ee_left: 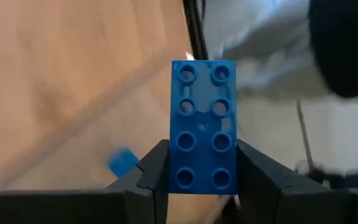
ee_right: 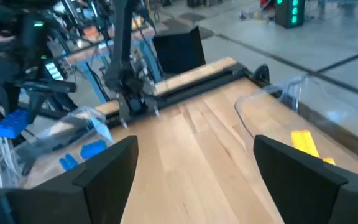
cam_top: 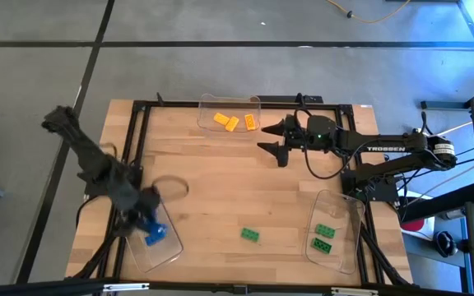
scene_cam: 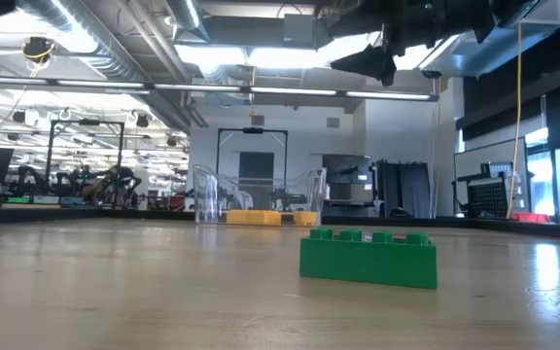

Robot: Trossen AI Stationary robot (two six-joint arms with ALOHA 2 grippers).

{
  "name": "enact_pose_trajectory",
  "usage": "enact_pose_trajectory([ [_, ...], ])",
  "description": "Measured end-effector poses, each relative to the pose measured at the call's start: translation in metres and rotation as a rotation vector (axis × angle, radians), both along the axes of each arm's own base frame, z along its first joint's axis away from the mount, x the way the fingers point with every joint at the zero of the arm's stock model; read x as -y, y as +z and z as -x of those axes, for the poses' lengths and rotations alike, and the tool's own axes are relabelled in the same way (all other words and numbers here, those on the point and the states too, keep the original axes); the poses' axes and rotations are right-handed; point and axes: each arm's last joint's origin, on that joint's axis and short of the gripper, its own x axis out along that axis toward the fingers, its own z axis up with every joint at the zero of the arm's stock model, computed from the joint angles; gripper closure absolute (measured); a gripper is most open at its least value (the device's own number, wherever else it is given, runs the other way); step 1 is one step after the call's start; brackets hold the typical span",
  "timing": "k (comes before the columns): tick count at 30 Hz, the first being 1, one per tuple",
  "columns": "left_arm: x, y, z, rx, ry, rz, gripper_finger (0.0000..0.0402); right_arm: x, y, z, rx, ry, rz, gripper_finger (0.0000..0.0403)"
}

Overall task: Sort & place blocks by color
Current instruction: Put the blue game piece into the bottom left transparent bin

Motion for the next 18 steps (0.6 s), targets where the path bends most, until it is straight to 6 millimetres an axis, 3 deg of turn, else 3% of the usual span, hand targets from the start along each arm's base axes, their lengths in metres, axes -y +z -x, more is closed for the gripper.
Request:
enact_pose_trajectory([
  [5,0.045,-0.028,0.007,-0.221,-0.083,-0.056,0.0273,0.0,-0.006,0.001,-0.063,0.001,-0.009,0.0081],
  [8,0.062,-0.046,0.006,-0.279,-0.033,-0.14,0.0273,0.0,-0.009,0.002,-0.099,0.001,-0.015,0.0081],
  [18,0.08,-0.092,-0.009,-0.444,0.186,-0.297,0.0258,-0.001,-0.017,0.005,-0.19,0.019,0.025,0.0081],
])
